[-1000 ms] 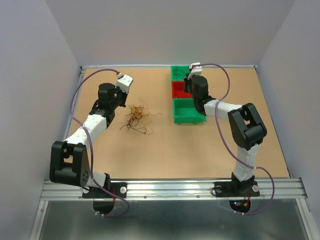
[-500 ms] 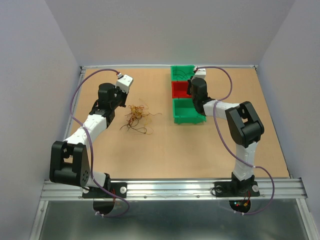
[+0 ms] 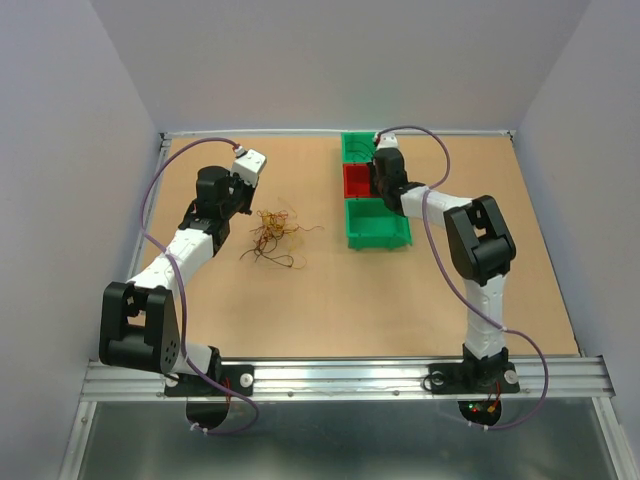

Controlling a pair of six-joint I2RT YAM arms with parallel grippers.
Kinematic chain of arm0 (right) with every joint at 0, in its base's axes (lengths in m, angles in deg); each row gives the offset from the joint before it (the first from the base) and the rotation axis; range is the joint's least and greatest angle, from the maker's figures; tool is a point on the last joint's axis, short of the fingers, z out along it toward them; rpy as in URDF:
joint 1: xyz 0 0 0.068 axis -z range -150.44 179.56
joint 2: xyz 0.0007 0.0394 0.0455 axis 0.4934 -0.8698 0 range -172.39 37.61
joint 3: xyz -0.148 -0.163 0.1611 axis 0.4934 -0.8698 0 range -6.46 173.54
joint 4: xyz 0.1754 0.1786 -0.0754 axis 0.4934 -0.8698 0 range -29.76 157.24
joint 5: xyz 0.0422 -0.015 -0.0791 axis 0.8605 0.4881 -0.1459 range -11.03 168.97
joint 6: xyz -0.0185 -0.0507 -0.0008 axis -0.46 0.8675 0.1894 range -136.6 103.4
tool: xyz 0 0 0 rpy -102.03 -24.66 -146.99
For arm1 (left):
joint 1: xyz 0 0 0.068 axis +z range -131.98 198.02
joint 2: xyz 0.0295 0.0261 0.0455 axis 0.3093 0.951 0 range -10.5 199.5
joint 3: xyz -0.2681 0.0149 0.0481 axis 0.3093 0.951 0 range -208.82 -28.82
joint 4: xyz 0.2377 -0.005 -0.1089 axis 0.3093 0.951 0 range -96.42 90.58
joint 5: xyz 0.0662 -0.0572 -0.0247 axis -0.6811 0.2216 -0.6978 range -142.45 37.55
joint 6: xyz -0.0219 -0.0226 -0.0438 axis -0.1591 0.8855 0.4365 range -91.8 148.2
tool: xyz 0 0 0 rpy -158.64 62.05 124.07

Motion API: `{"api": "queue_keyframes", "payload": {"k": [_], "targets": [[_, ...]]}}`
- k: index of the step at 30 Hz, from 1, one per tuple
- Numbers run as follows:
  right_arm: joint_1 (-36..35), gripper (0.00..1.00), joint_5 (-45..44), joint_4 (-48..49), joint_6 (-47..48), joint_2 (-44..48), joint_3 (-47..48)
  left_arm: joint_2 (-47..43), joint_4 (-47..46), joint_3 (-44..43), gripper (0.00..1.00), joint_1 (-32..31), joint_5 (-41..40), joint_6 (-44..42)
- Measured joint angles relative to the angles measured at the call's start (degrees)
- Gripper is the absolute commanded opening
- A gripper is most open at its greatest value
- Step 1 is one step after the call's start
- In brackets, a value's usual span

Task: Untangle the cables

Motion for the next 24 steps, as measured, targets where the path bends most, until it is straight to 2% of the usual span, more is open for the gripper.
{"api": "queue_keyframes", "payload": {"k": [10,16,19,20,24], "targets": [[0.0,0.21,1.3,-3.0,0.8,-1.2,2.1,0.0,0.0,0.0,0.27,-0.1,1.0,-0.2],[0.0,0.43,2.3,-3.9,2.4,1.7,1.6,0.0,0.0,0.0,0.33,-0.2,2.4,-0.9],[0.0,0.54,3.7,-2.4,3.3,4.6,-0.5,-0.2,0.1,0.0,0.40,-0.4,3.1,-1.4],[0.0,0.56,4.3,-1.8,3.4,5.9,-1.4,-0.5,0.2,0.1,0.46,-0.5,3.6,-1.5],[0.0,0.61,6.7,0.9,4.2,10.1,-4.8,-2.3,0.3,1.1,0.55,-0.8,5.4,-2.1]]}}
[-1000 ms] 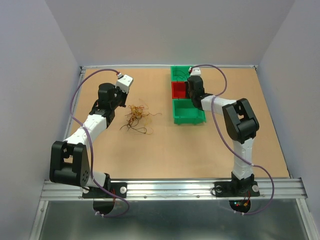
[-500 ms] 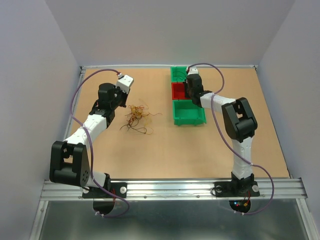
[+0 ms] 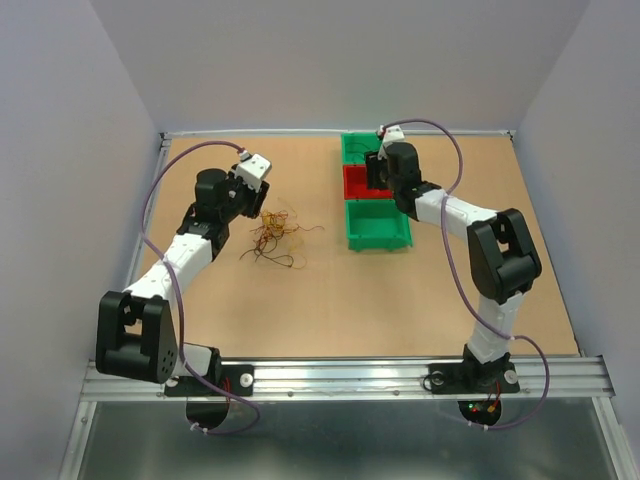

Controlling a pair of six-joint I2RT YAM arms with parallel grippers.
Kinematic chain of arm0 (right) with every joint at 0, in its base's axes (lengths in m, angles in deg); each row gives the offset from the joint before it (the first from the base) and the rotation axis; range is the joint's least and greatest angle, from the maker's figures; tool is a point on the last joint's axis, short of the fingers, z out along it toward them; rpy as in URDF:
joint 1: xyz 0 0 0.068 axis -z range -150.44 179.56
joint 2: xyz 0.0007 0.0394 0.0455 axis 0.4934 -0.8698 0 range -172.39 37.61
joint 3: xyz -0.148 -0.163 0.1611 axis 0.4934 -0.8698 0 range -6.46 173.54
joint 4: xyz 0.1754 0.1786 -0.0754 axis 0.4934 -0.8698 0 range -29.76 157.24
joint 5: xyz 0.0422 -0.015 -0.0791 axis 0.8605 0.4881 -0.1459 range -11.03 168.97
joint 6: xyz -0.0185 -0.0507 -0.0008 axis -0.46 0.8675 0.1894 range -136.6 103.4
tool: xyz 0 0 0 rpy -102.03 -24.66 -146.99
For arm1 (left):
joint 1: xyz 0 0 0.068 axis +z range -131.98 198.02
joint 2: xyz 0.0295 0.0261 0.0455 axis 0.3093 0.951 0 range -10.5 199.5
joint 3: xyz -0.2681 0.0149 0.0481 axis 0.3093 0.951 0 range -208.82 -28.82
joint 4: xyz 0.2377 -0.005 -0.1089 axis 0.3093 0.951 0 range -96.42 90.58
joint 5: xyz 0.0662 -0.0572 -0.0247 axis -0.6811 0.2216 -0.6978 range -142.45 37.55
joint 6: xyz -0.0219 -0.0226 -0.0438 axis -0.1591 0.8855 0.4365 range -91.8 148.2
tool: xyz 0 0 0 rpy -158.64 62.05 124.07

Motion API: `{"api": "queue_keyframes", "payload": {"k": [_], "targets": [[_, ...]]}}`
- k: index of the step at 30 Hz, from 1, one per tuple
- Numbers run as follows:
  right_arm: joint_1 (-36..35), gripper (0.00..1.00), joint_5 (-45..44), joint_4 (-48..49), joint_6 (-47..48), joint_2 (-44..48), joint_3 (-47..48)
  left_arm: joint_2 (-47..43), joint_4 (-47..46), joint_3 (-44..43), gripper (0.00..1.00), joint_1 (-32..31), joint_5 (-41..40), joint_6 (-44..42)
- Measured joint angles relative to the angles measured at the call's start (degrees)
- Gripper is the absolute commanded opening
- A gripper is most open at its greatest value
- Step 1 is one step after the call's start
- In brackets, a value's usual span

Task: Untangle the cables

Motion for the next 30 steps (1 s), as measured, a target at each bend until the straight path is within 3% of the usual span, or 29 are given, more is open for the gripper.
{"api": "queue_keyframes", "payload": {"k": [5,21,30], "targets": [[0.0,0.68,5.9,2.8,0.4,5.4,-5.8,-2.1,0.4,1.0,0.56,-0.5,1.6,-0.8],[-0.5,0.68,17.2,4.9,-0.3,12.2,-12.2,-2.5,1.7,1.0,0.63,-1.3,2.4,-2.1],[-4.9,0.69,35.5,0.2,7.0,12.3,-12.2,-2.3,3.2,0.9,0.64,-1.4,1.9,-2.2]]}}
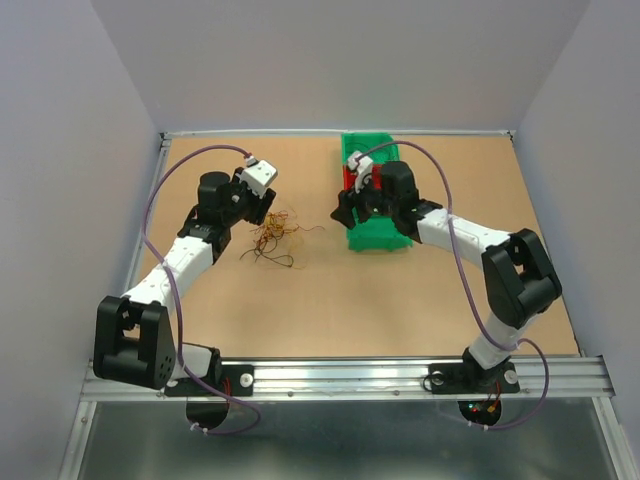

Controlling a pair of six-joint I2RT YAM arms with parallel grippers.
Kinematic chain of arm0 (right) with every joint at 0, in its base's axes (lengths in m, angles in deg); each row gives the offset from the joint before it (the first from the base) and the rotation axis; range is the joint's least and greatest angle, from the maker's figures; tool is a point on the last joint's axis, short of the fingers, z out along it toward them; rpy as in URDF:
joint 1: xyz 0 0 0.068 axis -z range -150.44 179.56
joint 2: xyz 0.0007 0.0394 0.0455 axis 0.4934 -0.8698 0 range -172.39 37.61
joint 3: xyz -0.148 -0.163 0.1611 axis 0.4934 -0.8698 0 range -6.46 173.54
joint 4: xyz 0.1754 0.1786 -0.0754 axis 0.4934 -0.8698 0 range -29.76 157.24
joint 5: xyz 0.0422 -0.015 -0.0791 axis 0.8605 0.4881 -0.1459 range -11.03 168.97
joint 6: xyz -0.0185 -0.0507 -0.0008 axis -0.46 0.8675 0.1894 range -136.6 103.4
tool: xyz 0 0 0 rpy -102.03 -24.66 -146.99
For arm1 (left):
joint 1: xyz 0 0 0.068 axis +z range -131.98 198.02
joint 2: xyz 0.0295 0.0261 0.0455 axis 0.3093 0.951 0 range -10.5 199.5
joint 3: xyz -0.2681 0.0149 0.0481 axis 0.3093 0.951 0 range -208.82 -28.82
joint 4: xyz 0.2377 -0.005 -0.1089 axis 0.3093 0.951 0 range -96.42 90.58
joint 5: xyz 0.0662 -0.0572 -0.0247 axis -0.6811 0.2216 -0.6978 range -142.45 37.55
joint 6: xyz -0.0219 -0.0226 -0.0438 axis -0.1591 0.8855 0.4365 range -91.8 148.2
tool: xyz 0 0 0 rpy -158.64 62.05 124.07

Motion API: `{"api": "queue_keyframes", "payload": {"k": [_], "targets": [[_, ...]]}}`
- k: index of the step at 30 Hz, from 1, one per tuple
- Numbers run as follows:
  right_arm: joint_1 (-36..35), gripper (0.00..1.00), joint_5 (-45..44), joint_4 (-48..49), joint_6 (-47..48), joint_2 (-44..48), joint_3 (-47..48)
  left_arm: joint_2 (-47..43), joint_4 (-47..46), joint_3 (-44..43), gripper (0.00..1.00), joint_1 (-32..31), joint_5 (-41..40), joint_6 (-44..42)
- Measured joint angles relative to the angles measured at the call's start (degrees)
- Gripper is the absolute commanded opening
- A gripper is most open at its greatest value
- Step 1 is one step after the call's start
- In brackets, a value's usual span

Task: Untangle the cables

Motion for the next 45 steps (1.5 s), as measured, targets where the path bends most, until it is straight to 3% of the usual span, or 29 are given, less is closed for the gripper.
{"api": "queue_keyframes", "payload": {"k": [8,14,26,33,35,36,38,39,40,45], "targets": [[-9.2,0.69,4.9,-3.7,8.5,-7.6,6.2,0.2,0.0,0.0,0.65,1.7,-1.0,2.1],[-10.6,0.68,2.7,-3.6,9.9,-17.5,14.3,-0.4,-0.9,0.0,0.64,5.3,-0.3,4.4],[-11.2,0.65,-0.4,11.1,9.5,-19.7,14.4,-6.9,-5.0,1.4,0.64,5.5,1.4,5.7],[-12.5,0.63,1.1,11.3,9.6,-26.6,19.2,-6.9,-5.2,1.8,0.64,5.5,1.4,5.9],[-13.2,0.57,0.9,10.8,9.8,-28.0,20.7,-7.0,-5.2,1.9,0.64,5.5,1.4,6.0],[-13.6,0.49,0.6,10.6,9.9,-28.7,21.6,-7.0,-5.2,1.9,0.64,5.5,1.4,6.1],[-14.6,0.29,-0.3,10.6,10.3,-30.1,23.6,-7.4,-5.2,2.3,0.64,5.5,1.4,6.1],[-15.1,0.09,-0.8,10.6,10.5,-30.5,24.3,-7.9,-5.3,2.7,0.64,5.5,1.5,6.1],[-15.6,0.03,-1.3,10.6,10.4,-30.8,24.9,-8.2,-5.2,3.0,0.64,5.5,1.5,6.1],[-17.0,0.01,-2.2,11.1,10.5,-30.6,25.0,-9.4,-5.6,3.4,0.64,5.5,2.2,6.1]]}}
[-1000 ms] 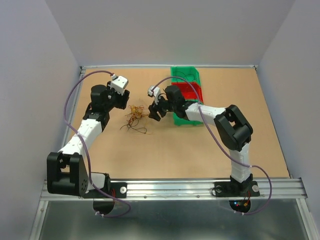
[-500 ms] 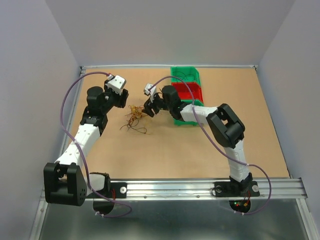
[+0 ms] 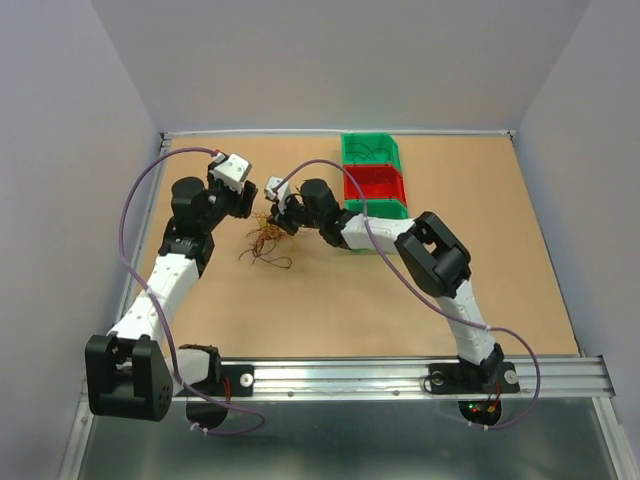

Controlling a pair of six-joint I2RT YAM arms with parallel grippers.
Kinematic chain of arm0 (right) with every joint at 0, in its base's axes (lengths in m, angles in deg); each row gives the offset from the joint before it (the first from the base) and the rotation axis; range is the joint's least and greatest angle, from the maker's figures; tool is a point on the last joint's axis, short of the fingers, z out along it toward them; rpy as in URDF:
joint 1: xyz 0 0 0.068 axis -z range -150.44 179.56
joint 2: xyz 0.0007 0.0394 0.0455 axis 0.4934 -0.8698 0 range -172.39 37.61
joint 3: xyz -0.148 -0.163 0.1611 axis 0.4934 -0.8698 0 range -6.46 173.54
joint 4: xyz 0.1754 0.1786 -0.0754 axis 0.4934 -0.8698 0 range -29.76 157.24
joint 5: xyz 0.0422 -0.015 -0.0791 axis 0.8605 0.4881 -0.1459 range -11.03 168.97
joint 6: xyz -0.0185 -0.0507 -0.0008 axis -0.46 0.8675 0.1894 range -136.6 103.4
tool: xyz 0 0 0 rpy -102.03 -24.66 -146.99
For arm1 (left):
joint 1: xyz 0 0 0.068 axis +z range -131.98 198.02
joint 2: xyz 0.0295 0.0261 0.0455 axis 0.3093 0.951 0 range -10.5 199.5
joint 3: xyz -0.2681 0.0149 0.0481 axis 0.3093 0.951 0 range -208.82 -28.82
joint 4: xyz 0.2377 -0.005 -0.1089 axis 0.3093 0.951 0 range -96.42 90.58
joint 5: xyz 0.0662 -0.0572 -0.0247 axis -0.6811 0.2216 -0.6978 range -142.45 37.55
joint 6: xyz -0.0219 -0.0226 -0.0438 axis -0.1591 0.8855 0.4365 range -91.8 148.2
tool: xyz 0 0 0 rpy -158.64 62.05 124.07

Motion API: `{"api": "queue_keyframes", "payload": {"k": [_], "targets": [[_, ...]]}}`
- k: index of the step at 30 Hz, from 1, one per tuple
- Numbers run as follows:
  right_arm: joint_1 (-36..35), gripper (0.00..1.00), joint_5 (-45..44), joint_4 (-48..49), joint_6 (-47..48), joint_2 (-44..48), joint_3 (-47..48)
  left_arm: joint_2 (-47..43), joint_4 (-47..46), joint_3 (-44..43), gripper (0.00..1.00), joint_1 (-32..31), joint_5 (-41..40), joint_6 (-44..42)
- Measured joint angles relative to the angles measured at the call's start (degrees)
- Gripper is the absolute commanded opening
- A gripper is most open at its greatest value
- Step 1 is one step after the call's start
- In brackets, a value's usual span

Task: Untangle the cables

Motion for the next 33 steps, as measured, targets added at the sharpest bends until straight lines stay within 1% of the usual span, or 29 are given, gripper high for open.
{"api": "queue_keyframes", "payload": {"k": [1,4,5,9,14,19,25,33], "targets": [[-0.1,0.00,0.0,0.4,-0.1,0.3,-0.4,0.0,0.0,0.0,0.64,0.0,0.1,0.0],[-0.3,0.01,0.4,2.2,-0.8,3.9,-5.4,-0.3,0.0,0.3,0.64,0.0,0.9,0.0],[-0.3,0.01,1.1,3.0,-1.1,6.5,-8.3,-0.5,0.0,0.5,0.65,0.0,2.1,0.0],[-0.3,0.01,2.6,5.2,-2.4,14.7,-14.3,-3.5,-0.3,2.7,0.67,0.0,7.4,-0.3],[-0.4,0.00,3.7,9.4,-4.2,23.2,-19.1,-9.7,-1.7,5.8,0.71,0.0,14.4,-1.2],[-0.4,0.00,4.2,11.3,-6.4,26.0,-21.3,-13.3,-3.2,7.8,0.72,0.0,21.2,-2.8],[-0.4,0.01,2.5,11.3,-9.0,26.6,-22.8,-13.5,-3.4,8.3,0.72,0.0,24.6,-3.7],[-0.4,0.01,-8.7,11.1,-17.1,31.0,-22.9,-13.7,-3.7,9.9,0.73,0.0,29.9,-6.5]]}}
